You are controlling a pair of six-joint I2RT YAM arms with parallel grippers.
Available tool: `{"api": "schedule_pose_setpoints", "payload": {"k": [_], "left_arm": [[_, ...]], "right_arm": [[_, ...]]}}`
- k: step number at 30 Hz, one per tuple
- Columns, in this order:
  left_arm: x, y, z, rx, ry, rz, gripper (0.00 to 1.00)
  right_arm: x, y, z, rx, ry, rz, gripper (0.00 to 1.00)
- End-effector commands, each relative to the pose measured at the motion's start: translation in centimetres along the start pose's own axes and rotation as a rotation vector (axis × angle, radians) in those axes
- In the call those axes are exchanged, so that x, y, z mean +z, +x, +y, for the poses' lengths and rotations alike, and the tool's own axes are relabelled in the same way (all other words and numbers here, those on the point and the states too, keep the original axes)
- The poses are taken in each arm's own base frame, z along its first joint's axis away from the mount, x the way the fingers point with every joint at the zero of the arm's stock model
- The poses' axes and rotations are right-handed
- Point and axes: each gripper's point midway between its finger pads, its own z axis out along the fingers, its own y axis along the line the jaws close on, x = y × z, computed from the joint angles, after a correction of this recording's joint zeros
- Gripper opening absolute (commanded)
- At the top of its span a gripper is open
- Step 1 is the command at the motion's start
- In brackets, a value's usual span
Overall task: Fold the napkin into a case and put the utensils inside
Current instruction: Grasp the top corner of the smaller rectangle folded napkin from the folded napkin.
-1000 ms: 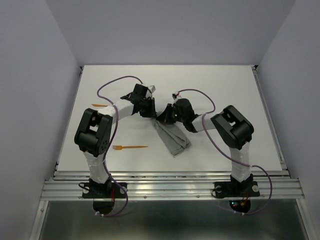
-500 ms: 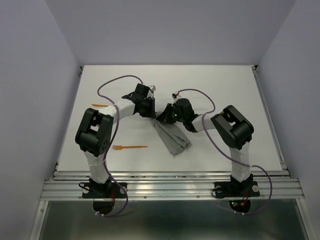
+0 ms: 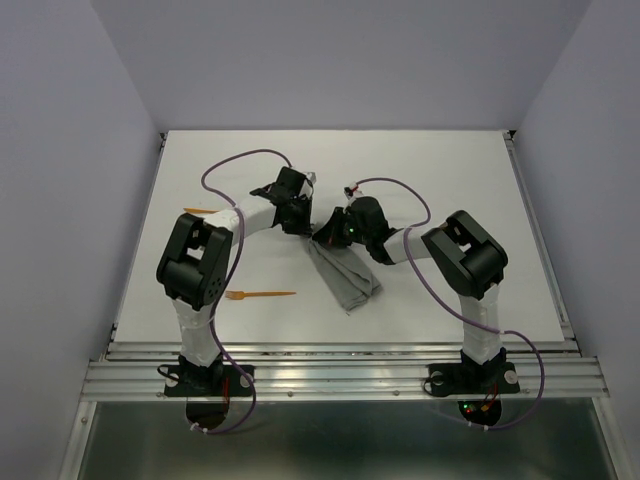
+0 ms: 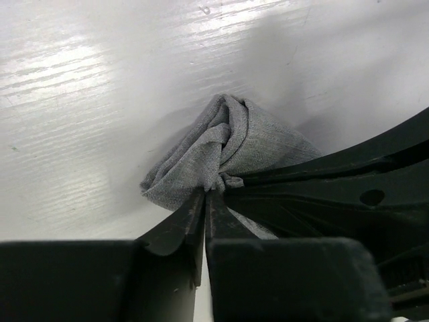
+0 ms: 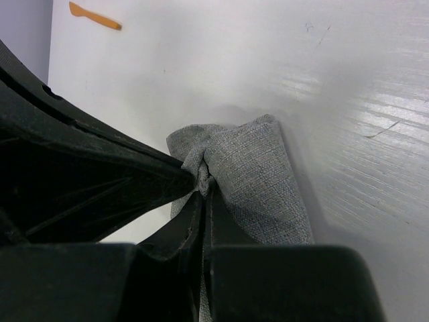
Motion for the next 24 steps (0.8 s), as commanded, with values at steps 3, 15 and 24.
{"api": "schedule_pose_setpoints", "payload": {"k": [3, 15, 24], "left_arm": [[-0.3, -1.1, -0.5, 0.034, -0.015, -0.01, 0.0], [-2.9, -2.3, -2.5, 0.028, 0.154, -0.036, 0.0], [-3.5, -2.4, -3.1, 0.026, 0.197, -0.04, 0.0]], "right_arm": [[0.4, -0.6, 1.1, -0.028, -0.024, -0.013, 0.01], [-0.2, -2.0, 2.6, -0.053, -0.048, -0.047, 0.01], [-0.3, -3.7, 4.1, -0.068, -0.075, -0.088, 0.01]]}}
